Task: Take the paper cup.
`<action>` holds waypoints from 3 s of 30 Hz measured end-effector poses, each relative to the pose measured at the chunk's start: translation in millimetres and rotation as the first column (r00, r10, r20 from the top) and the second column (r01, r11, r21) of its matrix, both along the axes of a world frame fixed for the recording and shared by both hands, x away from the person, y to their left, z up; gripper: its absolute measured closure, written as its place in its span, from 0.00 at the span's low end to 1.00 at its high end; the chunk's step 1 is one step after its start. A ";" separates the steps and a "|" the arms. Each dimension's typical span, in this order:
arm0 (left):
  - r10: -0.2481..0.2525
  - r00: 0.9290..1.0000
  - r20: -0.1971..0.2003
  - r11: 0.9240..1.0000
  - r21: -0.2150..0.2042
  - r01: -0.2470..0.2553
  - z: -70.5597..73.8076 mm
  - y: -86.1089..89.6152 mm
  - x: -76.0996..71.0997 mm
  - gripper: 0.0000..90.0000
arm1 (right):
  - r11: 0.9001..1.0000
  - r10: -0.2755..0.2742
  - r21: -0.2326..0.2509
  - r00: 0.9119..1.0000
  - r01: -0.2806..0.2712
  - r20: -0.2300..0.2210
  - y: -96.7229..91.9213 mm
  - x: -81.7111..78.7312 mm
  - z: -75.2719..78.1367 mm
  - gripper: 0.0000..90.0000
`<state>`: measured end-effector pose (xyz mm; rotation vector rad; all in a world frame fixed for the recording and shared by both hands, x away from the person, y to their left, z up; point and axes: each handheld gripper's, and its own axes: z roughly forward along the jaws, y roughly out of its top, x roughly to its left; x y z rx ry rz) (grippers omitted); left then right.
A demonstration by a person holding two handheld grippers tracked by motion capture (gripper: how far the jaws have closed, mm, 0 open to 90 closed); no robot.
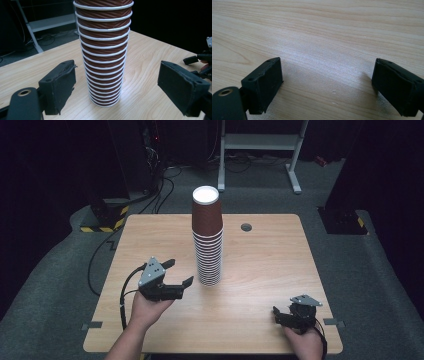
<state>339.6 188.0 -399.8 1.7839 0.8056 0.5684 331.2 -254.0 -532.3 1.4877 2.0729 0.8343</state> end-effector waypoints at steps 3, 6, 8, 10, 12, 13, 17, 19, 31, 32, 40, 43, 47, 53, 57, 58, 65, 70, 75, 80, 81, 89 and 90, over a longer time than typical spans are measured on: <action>0.006 1.000 0.004 1.000 -0.003 -0.006 2.1 2.4 1.2 0.17 | 1.000 -0.001 0.000 1.000 0.001 0.000 0.1 -0.1 0.0 0.10; 0.007 1.000 0.005 1.000 -0.013 -0.007 5.5 4.8 2.4 0.17 | 1.000 -0.001 0.000 1.000 0.001 0.000 0.1 -0.1 0.0 0.10; 0.009 1.000 0.011 1.000 -0.010 -0.009 8.9 5.5 2.8 0.17 | 1.000 -0.001 0.000 1.000 0.001 0.000 0.1 -0.2 0.0 0.10; 0.011 1.000 0.010 1.000 -0.013 -0.010 10.0 5.5 2.9 0.17 | 1.000 -0.002 0.000 1.000 0.002 0.000 0.1 -0.2 0.0 0.10; 0.013 1.000 0.016 1.000 -0.011 -0.013 12.7 6.2 3.5 0.17 | 1.000 -0.001 0.000 1.000 0.001 0.000 0.1 -0.2 0.0 0.10; 0.014 1.000 0.018 1.000 -0.014 -0.013 14.1 6.5 3.9 0.17 | 1.000 -0.001 0.000 1.000 0.001 0.000 0.1 -0.2 0.0 0.10; 0.018 0.999 0.031 1.000 -0.021 -0.017 20.3 7.9 6.4 0.17 | 1.000 -0.001 0.000 1.000 0.001 0.000 0.1 -0.1 0.0 0.10; 0.019 0.999 0.036 0.999 -0.032 -0.018 24.0 9.0 8.3 0.17 | 1.000 -0.001 0.000 1.000 0.001 0.000 0.1 -0.1 0.0 0.10; 0.041 0.997 0.062 0.993 -0.109 -0.034 50.3 19.3 23.7 0.16 | 1.000 -0.001 0.000 1.000 0.001 0.000 0.1 -0.2 0.0 0.10; 0.040 0.997 0.062 0.993 -0.116 -0.033 53.2 19.8 24.6 0.16 | 1.000 -0.001 0.000 1.000 0.001 0.000 0.1 -0.2 0.0 0.10; 0.068 0.994 0.086 0.988 -0.146 -0.055 74.4 19.9 30.8 0.15 | 1.000 0.000 0.000 1.000 0.000 0.000 0.0 -0.4 0.0 0.10; 0.050 0.995 0.085 0.985 -0.170 -0.035 80.3 16.4 35.2 0.15 | 1.000 0.000 0.000 1.000 0.000 0.000 0.0 -0.5 0.0 0.10; 0.026 0.994 0.106 0.985 -0.171 -0.007 91.0 3.6 38.4 0.14 | 1.000 0.000 0.001 1.000 0.000 -0.001 0.1 -0.8 0.0 0.10; -0.011 0.992 0.129 0.987 -0.155 0.031 107.7 -18.0 45.3 0.10 | 1.000 0.000 0.001 1.000 0.000 -0.002 0.2 -0.9 0.1 0.10; -0.023 0.992 0.123 0.989 -0.144 0.041 116.0 -32.5 52.2 0.06 | 1.000 0.001 0.001 1.000 -0.001 -0.002 0.2 -1.1 0.1 0.10; -0.022 0.992 0.122 0.990 -0.134 0.038 117.9 -35.3 53.9 0.05 | 1.000 0.001 0.001 1.000 -0.001 -0.002 0.2 -1.1 0.1 0.10; -0.010 0.994 0.112 0.992 -0.123 0.024 128.3 -48.0 70.6 0.00 | 1.000 0.002 0.001 1.000 -0.002 -0.002 0.2 -1.1 0.1 0.10; -0.011 0.993 0.114 0.994 -0.104 0.023 133.4 -56.7 77.5 0.00 | 1.000 0.007 0.001 1.000 -0.007 -0.002 0.3 -1.3 0.1 0.10; -0.008 0.994 0.106 0.992 -0.122 0.021 133.7 -57.2 83.1 0.01 | 1.000 0.007 0.001 1.000 -0.007 -0.002 0.3 -1.2 0.1 0.10; -0.013 0.996 0.087 0.993 -0.116 0.023 130.5 -60.8 91.3 0.01 | 1.000 0.007 0.001 1.000 -0.007 -0.002 0.3 -1.2 0.1 0.10; -0.014 0.996 0.084 0.993 -0.112 0.024 129.8 -60.9 92.9 0.01 | 1.000 0.007 0.000 1.000 -0.007 -0.002 0.3 -1.2 0.1 0.10; -0.016 0.997 0.077 0.992 -0.123 0.026 121.7 -64.2 99.6 0.07 | 1.000 0.008 0.000 1.000 -0.008 -0.002 0.2 -1.3 0.2 0.10; -0.015 0.997 0.082 0.992 -0.126 0.026 121.0 -63.8 99.7 0.07 | 1.000 0.008 0.000 1.000 -0.008 -0.002 0.2 -1.3 0.2 0.10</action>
